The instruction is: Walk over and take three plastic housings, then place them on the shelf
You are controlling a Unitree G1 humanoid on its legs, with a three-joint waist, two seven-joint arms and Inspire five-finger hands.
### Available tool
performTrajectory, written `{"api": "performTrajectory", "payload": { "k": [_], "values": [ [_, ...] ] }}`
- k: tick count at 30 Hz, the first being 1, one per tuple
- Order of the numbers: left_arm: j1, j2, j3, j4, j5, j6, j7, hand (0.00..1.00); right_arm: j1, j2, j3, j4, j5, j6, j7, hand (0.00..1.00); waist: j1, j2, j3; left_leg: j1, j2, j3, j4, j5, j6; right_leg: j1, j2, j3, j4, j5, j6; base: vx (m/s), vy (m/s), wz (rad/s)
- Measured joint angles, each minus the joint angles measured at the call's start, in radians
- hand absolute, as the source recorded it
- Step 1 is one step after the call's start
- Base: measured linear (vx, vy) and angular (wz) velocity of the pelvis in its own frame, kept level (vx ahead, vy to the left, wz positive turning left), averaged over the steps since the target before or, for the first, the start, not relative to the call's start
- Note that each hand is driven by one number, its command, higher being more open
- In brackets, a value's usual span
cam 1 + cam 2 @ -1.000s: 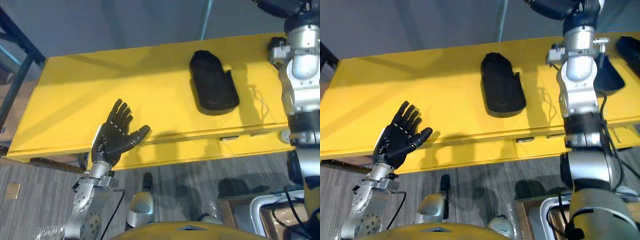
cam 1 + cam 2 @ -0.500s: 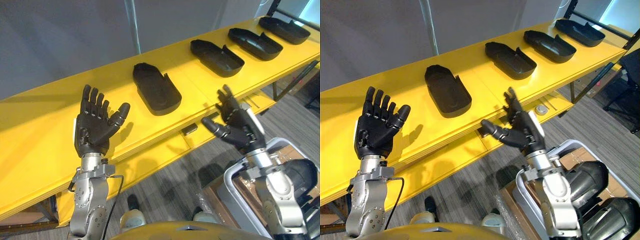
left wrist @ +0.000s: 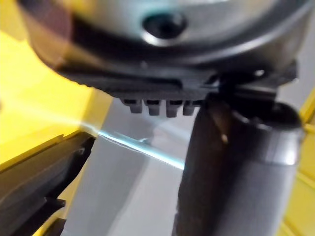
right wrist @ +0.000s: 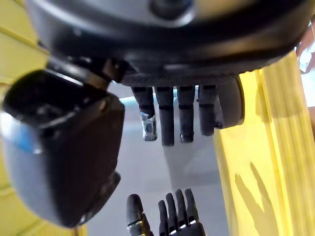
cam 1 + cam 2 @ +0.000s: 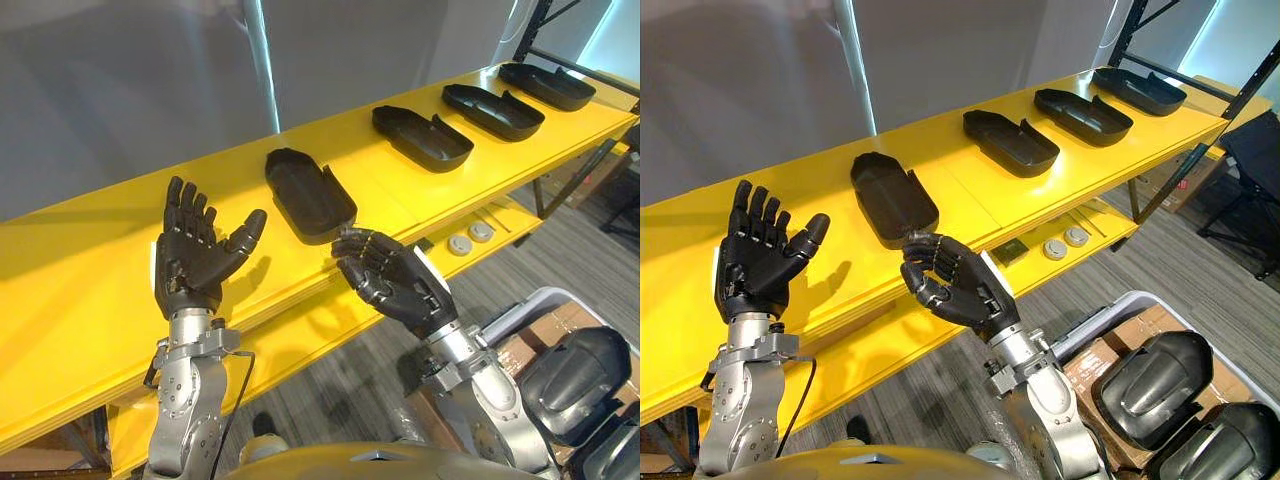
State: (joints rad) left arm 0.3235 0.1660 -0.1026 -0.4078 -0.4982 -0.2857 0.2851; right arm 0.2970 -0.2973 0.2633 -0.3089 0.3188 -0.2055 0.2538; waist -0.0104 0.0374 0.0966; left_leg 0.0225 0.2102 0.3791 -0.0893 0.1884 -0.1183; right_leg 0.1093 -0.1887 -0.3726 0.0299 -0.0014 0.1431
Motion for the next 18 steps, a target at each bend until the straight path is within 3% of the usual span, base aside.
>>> {"api": "performTrajectory", "payload": {
  "k": [10,11,18],
  "values": [
    [0.041,-0.003,0.045,0.0,-0.001,0.009,0.006,1.0,-0.088,0.023,0.042,0.147,-0.103,-0.005,-0.158,0.0,0.012,0.002,-0.028,-0.015,-0.007,-0.033,0.0,0.005,0.005,0.017,0.0,-0.036,-0.013,0.004,0.006,0.02,-0.01,0.1],
    [0.041,-0.007,0.049,0.0,-0.001,0.009,0.006,1.0,-0.104,0.023,0.043,0.157,-0.127,-0.005,-0.177,0.0,0.025,0.003,-0.029,-0.015,-0.008,-0.036,0.0,0.005,0.005,0.018,0.0,-0.037,-0.012,0.004,0.006,0.02,-0.012,0.04],
    [0.041,-0.012,0.063,-0.001,-0.001,0.01,0.003,1.0,-0.191,0.021,0.051,0.24,-0.195,-0.003,-0.236,0.0,0.04,0.003,-0.029,-0.017,-0.011,-0.061,0.0,0.007,0.007,0.034,0.0,-0.063,-0.012,-0.006,-0.004,-0.01,-0.009,0.11]
  ]
}}
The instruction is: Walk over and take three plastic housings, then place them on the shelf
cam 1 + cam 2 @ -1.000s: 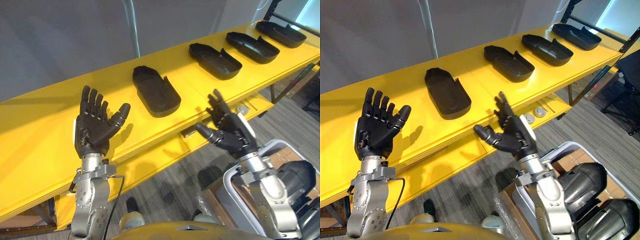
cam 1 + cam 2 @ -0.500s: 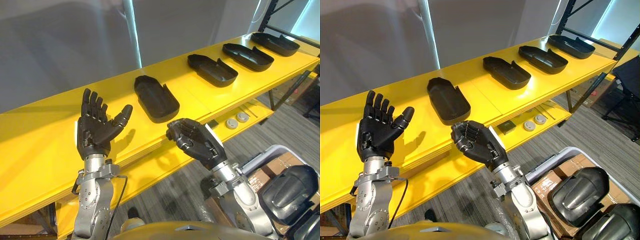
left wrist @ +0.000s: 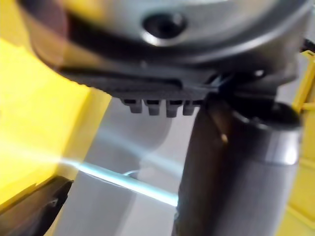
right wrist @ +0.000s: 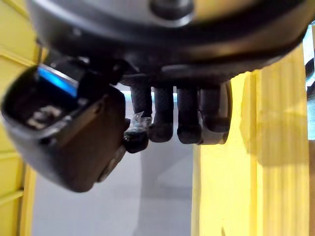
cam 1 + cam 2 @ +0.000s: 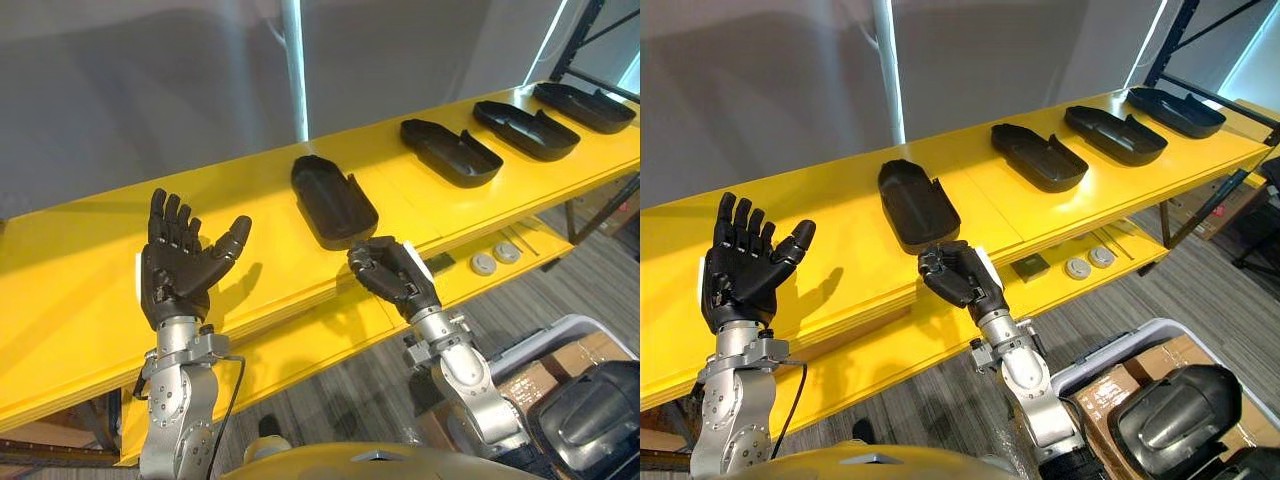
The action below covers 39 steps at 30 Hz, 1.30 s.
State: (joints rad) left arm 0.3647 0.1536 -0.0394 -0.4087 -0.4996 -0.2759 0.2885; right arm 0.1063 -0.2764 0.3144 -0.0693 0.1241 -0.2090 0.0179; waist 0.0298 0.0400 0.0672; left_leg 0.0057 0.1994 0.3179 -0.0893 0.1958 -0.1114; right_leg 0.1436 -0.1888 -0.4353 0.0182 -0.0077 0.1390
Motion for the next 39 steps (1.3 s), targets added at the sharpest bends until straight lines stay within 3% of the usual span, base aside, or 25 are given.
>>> {"api": "performTrajectory", "payload": {
  "k": [15,39],
  "values": [
    [-0.003,0.0,0.011,0.0,0.0,0.019,-0.016,1.0,-0.173,0.0,0.001,0.235,0.0,0.056,-0.036,0.0,0.027,-0.001,0.002,-0.028,-0.004,-0.042,0.001,0.014,0.005,-0.005,-0.001,-0.035,0.016,-0.005,-0.002,-0.01,-0.005,0.07],
    [-0.012,-0.037,0.015,0.0,0.0,0.022,-0.032,1.0,-0.541,0.008,-0.031,0.624,0.05,0.046,-0.094,0.0,0.076,0.025,0.054,-0.028,-0.015,-0.078,0.003,0.028,0.012,-0.004,-0.019,-0.067,0.074,-0.03,0.002,-0.01,-0.004,0.04]
  ]
}}
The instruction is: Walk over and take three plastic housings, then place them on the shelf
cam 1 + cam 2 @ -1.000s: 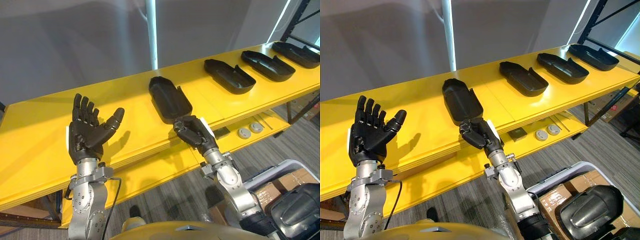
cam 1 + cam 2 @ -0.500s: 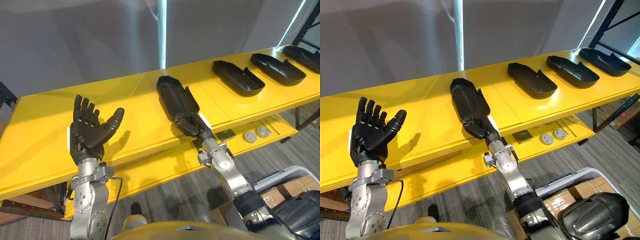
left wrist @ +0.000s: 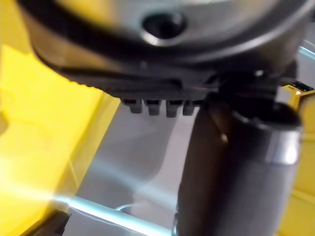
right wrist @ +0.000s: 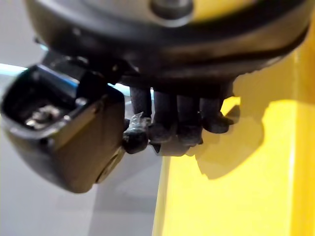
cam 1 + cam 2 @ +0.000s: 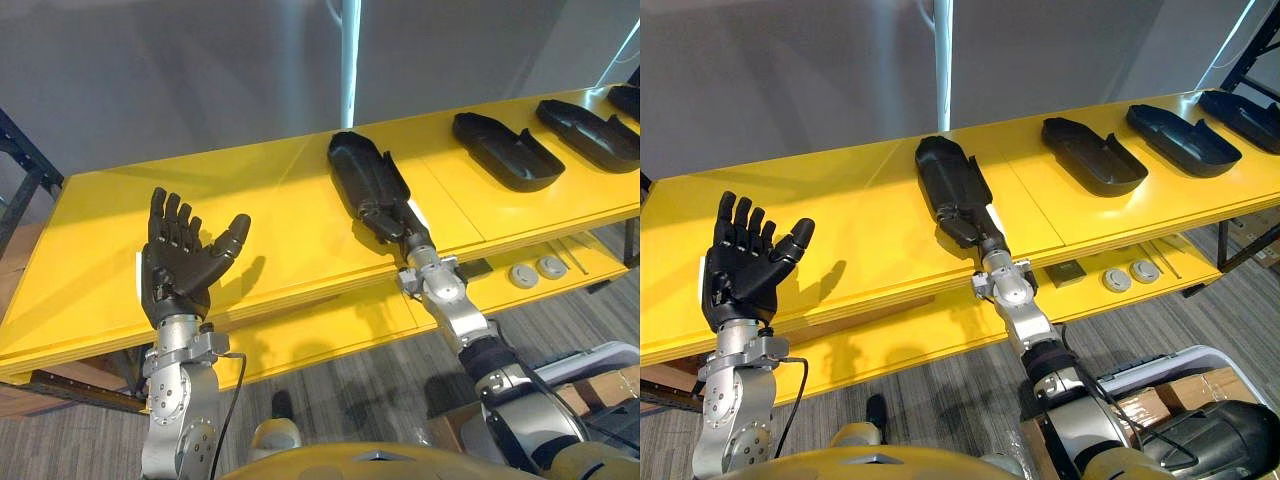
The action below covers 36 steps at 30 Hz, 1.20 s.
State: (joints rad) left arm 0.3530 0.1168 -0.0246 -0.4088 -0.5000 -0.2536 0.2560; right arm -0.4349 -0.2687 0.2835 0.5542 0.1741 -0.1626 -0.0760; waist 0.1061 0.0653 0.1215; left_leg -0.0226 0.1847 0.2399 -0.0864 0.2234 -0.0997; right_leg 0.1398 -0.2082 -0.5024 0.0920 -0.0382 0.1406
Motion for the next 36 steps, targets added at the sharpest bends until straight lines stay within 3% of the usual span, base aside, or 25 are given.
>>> {"api": "performTrajectory", "payload": {
  "k": [9,11,14,19,20,26,33,36],
  "values": [
    [-0.003,0.0,-0.001,0.0,0.0,0.0,-0.004,1.0,-0.033,0.0,0.0,0.015,0.019,-0.001,-0.002,0.0,-0.001,0.003,0.021,0.001,0.001,-0.001,-0.001,-0.006,-0.006,-0.003,-0.002,-0.001,0.01,-0.006,-0.002,-0.01,-0.005,-0.01],
    [-0.002,0.0,-0.001,0.0,0.0,-0.003,-0.006,1.0,0.023,0.0,-0.009,-0.084,0.041,0.004,-0.002,0.0,0.003,0.003,0.022,-0.002,0.002,0.004,0.0,-0.007,-0.008,-0.012,-0.002,0.007,0.008,-0.006,-0.002,-0.01,-0.015,-0.1],
    [-0.002,0.0,0.003,0.0,-0.001,-0.01,-0.005,1.0,0.221,0.02,-0.009,-0.421,0.047,0.005,0.002,0.0,-0.01,0.0,0.025,0.003,0.003,0.028,0.0,-0.01,-0.007,-0.019,-0.002,0.027,0.002,-0.003,0.002,0.05,-0.028,-0.21],
    [-0.027,0.0,0.008,0.0,0.001,-0.029,0.008,1.0,0.427,0.037,-0.034,-0.777,0.038,0.003,0.023,0.0,-0.069,-0.024,0.032,0.049,0.012,0.097,0.0,-0.027,-0.018,-0.019,0.001,0.095,-0.01,0.003,0.01,0.05,-0.029,-0.37],
    [-0.033,0.0,0.009,-0.001,0.001,-0.029,0.009,1.0,0.447,0.037,-0.049,-0.801,0.038,0.001,0.024,1.0,-0.076,-0.027,0.031,0.052,0.014,0.104,0.0,-0.029,-0.019,-0.021,0.002,0.1,-0.012,0.004,0.01,0.03,-0.026,-0.3],
    [-0.04,0.0,0.013,-0.087,0.029,-0.033,0.018,1.0,0.611,0.043,-0.229,-0.872,0.064,-0.007,-0.004,1.0,-0.117,-0.04,0.023,0.073,0.019,0.173,0.0,-0.047,-0.024,-0.039,0.01,0.167,-0.043,0.027,0.009,0.03,-0.005,-0.34],
    [-0.096,0.002,0.003,-0.109,0.198,-0.172,0.096,1.0,0.775,0.153,-0.415,-0.873,0.21,-0.058,-0.084,1.0,-0.17,-0.039,0.018,0.141,0.031,0.308,0.001,-0.076,-0.039,-0.074,0.02,0.296,-0.045,0.041,0.006,0.03,0.006,-0.5],
    [-0.15,0.014,-0.044,-0.109,0.235,-0.193,0.127,1.0,0.842,0.185,-0.474,-0.875,0.236,-0.072,-0.11,1.0,-0.206,-0.039,0.012,0.172,0.037,0.385,0.001,-0.089,-0.047,-0.096,0.032,0.368,-0.053,0.054,0.003,0.02,0.015,-0.8]
  ]
}}
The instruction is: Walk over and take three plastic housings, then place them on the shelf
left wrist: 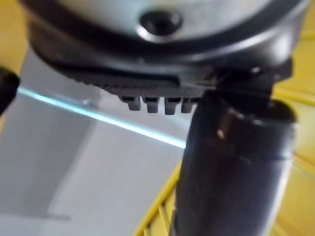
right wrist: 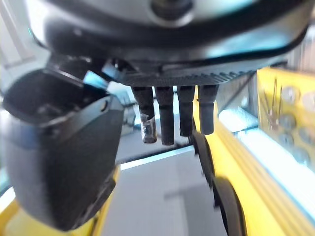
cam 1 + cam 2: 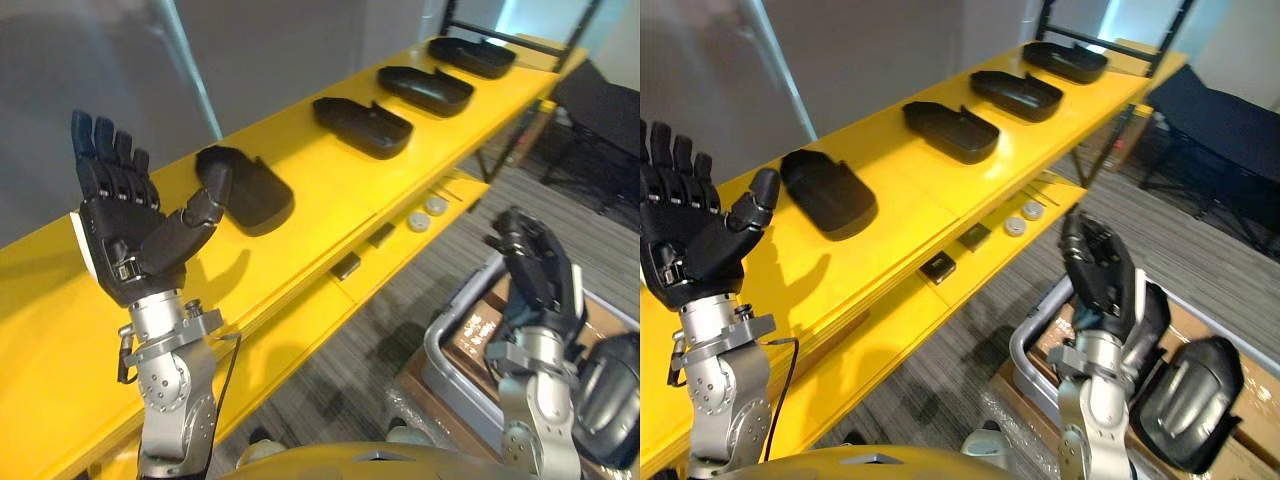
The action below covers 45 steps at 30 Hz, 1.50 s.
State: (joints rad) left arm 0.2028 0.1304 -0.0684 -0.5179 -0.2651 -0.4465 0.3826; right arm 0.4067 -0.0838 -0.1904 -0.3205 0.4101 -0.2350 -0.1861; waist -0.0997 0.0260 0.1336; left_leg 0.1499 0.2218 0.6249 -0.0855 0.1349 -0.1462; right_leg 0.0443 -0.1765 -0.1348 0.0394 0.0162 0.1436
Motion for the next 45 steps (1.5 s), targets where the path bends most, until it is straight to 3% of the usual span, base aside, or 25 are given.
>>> {"api": "performTrajectory", "payload": {
  "k": [5,9,15,17,19,20,22,23,27,31,33,34,35,36,37,38,39,41,43,44,45],
  "values": [
    [-0.104,0.045,-0.128,0.01,0.045,0.024,0.031,1.0,0.11,0.012,-0.048,0.0,0.021,-0.04,-0.023,1.0,-0.087,0.007,-0.016,0.065,0.001,0.154,0.0,-0.028,-0.019,-0.032,0.024,0.143,-0.026,0.038,0.003,0.04,0.025,-0.88],
    [-0.18,0.045,-0.173,0.053,0.045,0.064,0.032,1.0,0.165,0.021,-0.065,0.0,0.039,-0.083,-0.04,1.0,-0.127,0.011,-0.023,0.098,0.002,0.229,0.001,-0.048,-0.024,-0.059,0.043,0.208,-0.027,0.045,0.009,0.0,0.006,-0.58],
    [-0.206,0.043,-0.251,0.099,0.045,0.135,0.031,1.0,0.191,0.044,-0.072,0.0,0.042,-0.083,-0.027,1.0,-0.134,0.024,-0.032,0.101,0.011,0.255,0.001,-0.054,-0.032,-0.072,0.056,0.221,-0.033,0.05,0.008,-0.01,-0.001,-0.15],
    [-0.206,0.044,-0.252,0.105,0.046,0.149,0.033,1.0,0.19,0.044,-0.066,0.0,0.049,-0.079,-0.001,1.0,-0.131,0.025,-0.034,0.081,0.025,0.225,0.047,-0.074,-0.023,-0.069,0.057,0.22,-0.032,0.052,0.006,0.03,-0.007,0.05],
    [-0.202,0.045,-0.245,0.108,0.049,0.165,0.04,1.0,0.185,0.038,-0.051,0.001,0.049,-0.079,0.023,1.0,-0.115,0.026,-0.034,0.032,0.027,0.077,0.116,-0.151,-0.017,-0.074,0.058,0.223,-0.032,0.055,0.002,-0.01,0.014,-0.09],
    [-0.185,0.054,-0.227,0.108,0.053,0.168,0.047,1.0,0.168,0.035,-0.028,0.005,0.053,-0.079,0.04,1.0,-0.087,0.022,-0.032,-0.011,-0.005,-0.096,0.166,-0.219,-0.004,-0.08,0.058,0.246,-0.033,0.059,-0.004,-0.04,0.054,-0.38],
    [-0.131,0.067,-0.178,0.103,0.06,0.168,0.057,1.0,0.127,0.009,0.018,0.025,0.069,-0.079,0.059,1.0,-0.047,0.027,-0.034,-0.042,-0.034,-0.256,0.23,-0.292,0.009,-0.086,0.068,0.283,-0.033,0.06,-0.003,-0.05,0.093,-0.58],
    [-0.092,0.067,-0.137,0.097,0.074,0.168,0.064,1.0,0.092,-0.016,0.038,0.053,0.068,-0.077,0.066,1.0,-0.033,0.028,-0.036,-0.058,-0.04,-0.283,0.26,-0.317,0.016,-0.089,0.069,0.294,-0.033,0.06,-0.002,-0.02,0.09,-0.35],
    [-0.031,0.067,-0.048,0.064,0.072,0.156,0.075,1.0,0.015,-0.053,0.053,0.134,0.068,-0.059,0.034,1.0,0.02,0.024,-0.036,-0.108,-0.04,-0.312,0.32,-0.336,0.017,-0.108,0.063,0.289,-0.03,0.063,0.001,0.02,0.061,0.1],
    [-0.021,0.067,-0.03,0.026,0.111,0.131,0.098,1.0,0.009,-0.055,0.084,0.137,0.065,-0.043,0.005,1.0,0.028,0.021,-0.028,-0.093,-0.044,-0.343,0.331,-0.344,0.017,-0.115,0.066,0.294,0.01,0.062,0.0,0.02,0.065,-0.11],
    [-0.009,0.068,-0.013,-0.024,0.15,0.108,0.091,1.0,0.005,-0.029,0.081,0.136,0.068,-0.044,0.027,1.0,0.028,-0.001,0.001,-0.043,-0.054,-0.289,0.333,-0.359,0.031,-0.116,0.065,0.296,0.038,0.069,0.009,-0.07,0.097,-0.72],
    [-0.005,0.069,0.01,-0.036,0.169,0.099,0.091,1.0,-0.007,-0.022,0.081,0.133,0.069,-0.044,0.043,1.0,0.039,-0.008,0.017,-0.023,-0.057,-0.254,0.339,-0.37,0.047,-0.132,0.063,0.242,0.059,0.086,0.011,-0.2,0.059,-1.13],
    [-0.011,0.079,0.048,-0.044,0.207,0.102,0.104,1.0,-0.046,-0.033,0.084,0.133,0.07,-0.045,0.07,1.0,0.044,-0.009,0.047,-0.015,-0.057,-0.225,0.354,-0.379,0.065,-0.164,0.066,0.139,0.083,0.148,-0.014,-0.34,0.074,-1.53],
    [-0.017,0.099,0.092,-0.043,0.205,0.111,0.109,1.0,-0.114,-0.052,0.096,0.134,0.07,-0.045,0.071,1.0,0.053,0.017,0.062,-0.022,-0.032,-0.181,0.363,-0.383,0.077,-0.191,0.067,0.08,0.068,0.2,-0.02,-0.33,0.066,-1.32],
    [-0.024,0.108,0.111,-0.036,0.199,0.122,0.109,1.0,-0.149,-0.062,0.109,0.134,0.07,-0.047,0.066,1.0,0.052,0.018,0.064,-0.028,-0.034,-0.162,0.37,-0.383,0.078,-0.218,0.051,0.043,0.16,0.138,-0.068,-0.27,0.057,-0.87],
    [-0.032,0.116,0.129,-0.024,0.188,0.136,0.108,1.0,-0.198,-0.084,0.129,0.144,0.067,-0.058,0.051,1.0,0.051,0.013,0.061,-0.037,-0.034,-0.153,0.382,-0.384,0.09,-0.241,0.013,-0.015,0.324,0.027,-0.124,-0.22,0.041,-0.33],
    [-0.031,0.116,0.148,-0.021,0.166,0.14,0.104,1.0,-0.28,-0.117,0.174,0.186,0.059,-0.076,0.025,1.0,0.064,0.022,0.064,-0.045,-0.024,-0.149,0.397,-0.38,0.096,-0.226,-0.054,-0.083,0.487,-0.08,-0.147,-0.18,0.018,-0.2],
    [-0.03,0.1,0.167,-0.021,0.132,0.123,0.09,1.0,-0.352,-0.128,0.232,0.235,0.025,-0.084,-0.005,1.0,0.101,0.026,0.061,-0.08,0.02,-0.142,0.437,-0.376,0.089,-0.185,-0.122,-0.14,0.559,-0.122,-0.164,-0.11,-0.061,-0.25],
    [-0.018,0.078,0.193,-0.021,0.103,0.099,0.068,1.0,-0.386,-0.108,0.292,0.264,0.002,-0.082,-0.014,1.0,0.141,0.023,0.06,-0.141,0.072,-0.145,0.481,-0.369,0.07,-0.161,-0.181,-0.151,0.57,-0.122,-0.163,-0.1,-0.198,-0.28],
    [-0.001,0.069,0.197,-0.021,0.074,0.089,0.045,1.0,-0.383,-0.09,0.314,0.269,-0.025,-0.074,-0.014,1.0,0.157,0.018,0.06,-0.169,0.096,-0.151,0.507,-0.365,0.057,-0.148,-0.208,-0.15,0.564,-0.116,-0.153,-0.14,-0.339,-0.19],
    [0.027,0.057,0.196,-0.021,0.036,0.087,0.018,1.0,-0.369,-0.058,0.332,0.273,-0.058,-0.059,-0.013,1.0,0.162,0.007,0.061,-0.201,0.128,-0.162,0.55,-0.365,0.041,-0.119,-0.231,-0.148,0.527,-0.096,-0.121,-0.14,-0.414,-0.29]
  ]
}}
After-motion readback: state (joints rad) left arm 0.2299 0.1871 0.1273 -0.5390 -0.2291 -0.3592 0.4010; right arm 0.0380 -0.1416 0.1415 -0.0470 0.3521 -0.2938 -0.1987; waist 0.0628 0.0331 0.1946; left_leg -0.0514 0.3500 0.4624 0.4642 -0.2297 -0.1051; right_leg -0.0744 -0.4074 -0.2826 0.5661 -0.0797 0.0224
